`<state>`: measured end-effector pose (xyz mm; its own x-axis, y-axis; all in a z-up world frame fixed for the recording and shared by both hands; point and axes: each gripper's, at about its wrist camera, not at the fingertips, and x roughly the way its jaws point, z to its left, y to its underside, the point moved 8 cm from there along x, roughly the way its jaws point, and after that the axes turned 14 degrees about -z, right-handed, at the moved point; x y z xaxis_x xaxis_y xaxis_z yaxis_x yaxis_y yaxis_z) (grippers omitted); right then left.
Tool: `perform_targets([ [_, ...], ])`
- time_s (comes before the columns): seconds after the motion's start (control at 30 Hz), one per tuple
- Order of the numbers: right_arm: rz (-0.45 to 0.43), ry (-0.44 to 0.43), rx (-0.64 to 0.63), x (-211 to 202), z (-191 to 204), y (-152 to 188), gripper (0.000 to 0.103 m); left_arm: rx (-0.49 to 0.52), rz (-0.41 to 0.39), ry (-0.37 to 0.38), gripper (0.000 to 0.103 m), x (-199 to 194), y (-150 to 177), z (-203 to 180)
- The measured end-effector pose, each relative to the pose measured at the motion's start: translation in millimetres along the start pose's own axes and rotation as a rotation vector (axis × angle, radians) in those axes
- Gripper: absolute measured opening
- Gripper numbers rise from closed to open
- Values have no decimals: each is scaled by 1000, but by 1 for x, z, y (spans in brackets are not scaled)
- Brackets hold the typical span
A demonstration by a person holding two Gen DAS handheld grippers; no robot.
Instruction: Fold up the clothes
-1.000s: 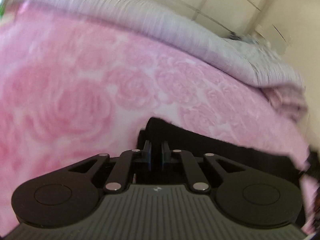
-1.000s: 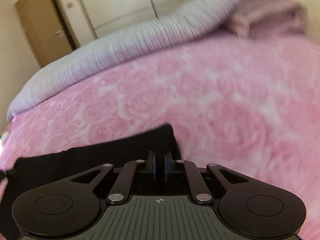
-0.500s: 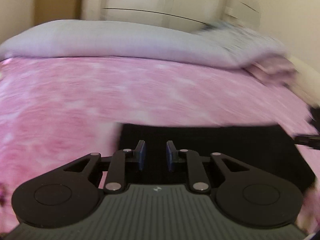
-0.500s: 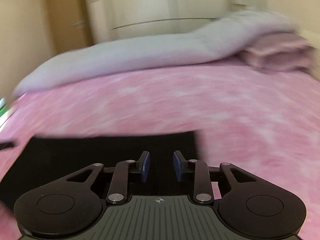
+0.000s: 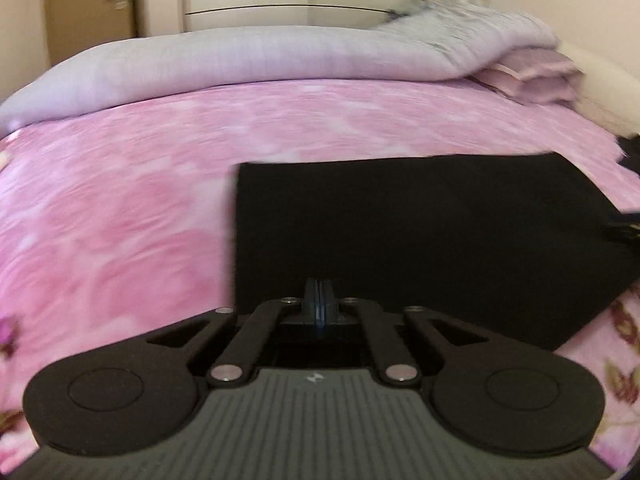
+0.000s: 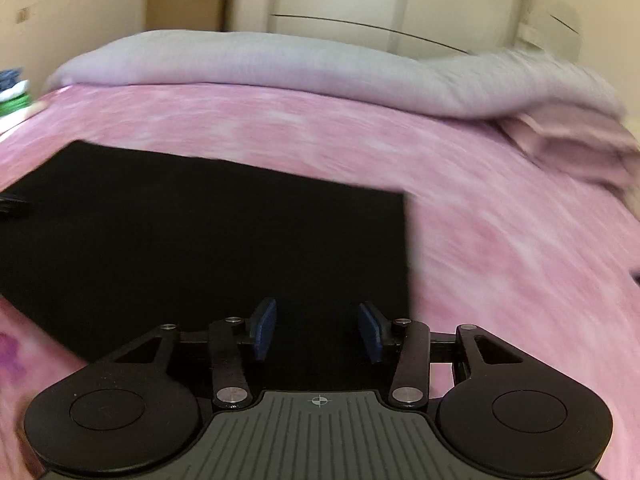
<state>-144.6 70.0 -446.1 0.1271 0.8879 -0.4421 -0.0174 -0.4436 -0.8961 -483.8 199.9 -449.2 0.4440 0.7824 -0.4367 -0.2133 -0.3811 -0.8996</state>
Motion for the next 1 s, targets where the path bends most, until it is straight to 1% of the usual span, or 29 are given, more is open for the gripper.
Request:
perform_targets([
  [0.03,-2,-8,53,-6,-7,1,44,-20,2,-2,3,-4,2,6],
  [0.13,1,47,74,-14,-7,-7,44,-111,10,-7,2,-18,-2,10],
  [0.17,2,69,75,-16,-6,-10,44,-116,2,-7,3,-23,-6,6],
  [0.2,-8,67,88,-19,-3,-14,44,-109,-14,-5,4,-29,-10,1],
  [0.3,-63,11,130,-32,17,-25,44,-103,-30,37,7,-34,-16,-19],
  [0.37,-76,-5,117,-32,27,-20,44,-90,-14,45,7,-31,-9,-29],
  [0.43,-84,-16,97,-32,35,-13,44,-77,-17,23,8,-28,-1,-32],
  [0.47,-87,-21,88,-31,39,-10,44,-79,-27,10,11,-29,3,-31],
  [0.53,-95,-32,68,-30,48,-3,44,-115,-26,-23,12,-32,12,-20],
  [0.6,-88,30,59,-33,34,6,45,-143,-26,-40,3,-36,21,-7],
  [0.63,-84,35,97,-35,24,9,48,-155,-31,-41,3,-39,24,-1],
  [0.7,-77,18,210,-42,4,13,48,-174,-27,-40,3,-44,24,4],
  [0.73,-75,21,231,-43,0,13,48,-175,-21,-47,3,-46,22,4],
  [0.8,-73,36,241,-45,0,13,48,-180,-14,-68,2,-51,17,3],
  [0.93,-70,67,261,-50,0,13,48,-178,-50,-77,3,-68,7,-6],
  [0.97,-69,75,266,-51,-1,13,48,-165,-55,-77,4,-70,7,-9],
  [1.0,-68,82,270,-52,-1,13,48,-142,-49,-85,8,-68,10,-10],
])
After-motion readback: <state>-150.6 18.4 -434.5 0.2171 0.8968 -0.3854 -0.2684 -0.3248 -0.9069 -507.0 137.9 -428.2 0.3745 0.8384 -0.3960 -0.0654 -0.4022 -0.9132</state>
